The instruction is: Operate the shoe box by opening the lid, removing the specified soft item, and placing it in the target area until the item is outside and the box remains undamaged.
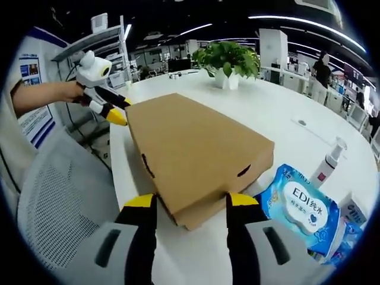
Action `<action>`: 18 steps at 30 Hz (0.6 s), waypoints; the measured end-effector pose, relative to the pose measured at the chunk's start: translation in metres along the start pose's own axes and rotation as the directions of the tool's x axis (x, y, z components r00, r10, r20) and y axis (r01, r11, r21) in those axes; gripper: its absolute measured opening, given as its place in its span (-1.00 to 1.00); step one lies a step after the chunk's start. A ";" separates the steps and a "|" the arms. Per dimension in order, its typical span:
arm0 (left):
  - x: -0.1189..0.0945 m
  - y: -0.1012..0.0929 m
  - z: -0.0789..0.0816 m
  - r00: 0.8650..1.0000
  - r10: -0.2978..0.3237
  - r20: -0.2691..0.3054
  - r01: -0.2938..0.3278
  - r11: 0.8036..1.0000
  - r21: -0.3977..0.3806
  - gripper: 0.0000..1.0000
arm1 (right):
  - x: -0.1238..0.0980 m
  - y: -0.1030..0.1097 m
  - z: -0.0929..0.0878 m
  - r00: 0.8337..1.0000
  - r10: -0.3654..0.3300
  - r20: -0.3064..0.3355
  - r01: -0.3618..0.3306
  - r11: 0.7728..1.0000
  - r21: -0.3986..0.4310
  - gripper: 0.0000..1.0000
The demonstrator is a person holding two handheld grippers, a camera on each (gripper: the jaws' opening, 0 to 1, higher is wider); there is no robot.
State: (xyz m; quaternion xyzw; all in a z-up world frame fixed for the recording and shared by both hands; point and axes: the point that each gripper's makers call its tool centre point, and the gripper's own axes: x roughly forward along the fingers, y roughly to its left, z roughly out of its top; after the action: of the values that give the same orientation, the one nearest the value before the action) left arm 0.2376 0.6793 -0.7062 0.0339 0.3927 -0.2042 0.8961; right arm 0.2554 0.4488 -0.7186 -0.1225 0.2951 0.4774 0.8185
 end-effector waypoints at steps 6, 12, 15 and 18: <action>0.005 0.000 -0.003 1.000 0.012 -0.025 -0.012 1.000 0.004 -0.06 | 0.003 -0.001 -0.004 1.000 -0.001 -0.017 0.001 1.000 -0.031 -0.15; 0.007 0.002 -0.004 0.999 0.021 -0.039 -0.021 1.000 0.004 -0.06 | 0.005 -0.006 -0.004 1.000 -0.006 -0.016 0.005 0.999 -0.046 -0.16; 0.008 0.003 -0.002 0.999 0.021 -0.040 -0.021 1.000 0.003 -0.07 | 0.006 -0.010 -0.002 1.000 -0.003 -0.018 0.002 0.999 -0.049 -0.16; 0.011 0.005 0.001 0.999 0.023 -0.041 -0.023 1.000 0.003 -0.08 | 0.008 -0.014 0.000 1.000 -0.002 -0.021 0.001 0.999 -0.051 -0.16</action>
State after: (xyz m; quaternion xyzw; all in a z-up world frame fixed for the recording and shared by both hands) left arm 0.2472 0.6793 -0.7140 0.0438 0.4105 -0.1935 0.8900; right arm 0.2707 0.4474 -0.7242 -0.1485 0.2913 0.4829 0.8123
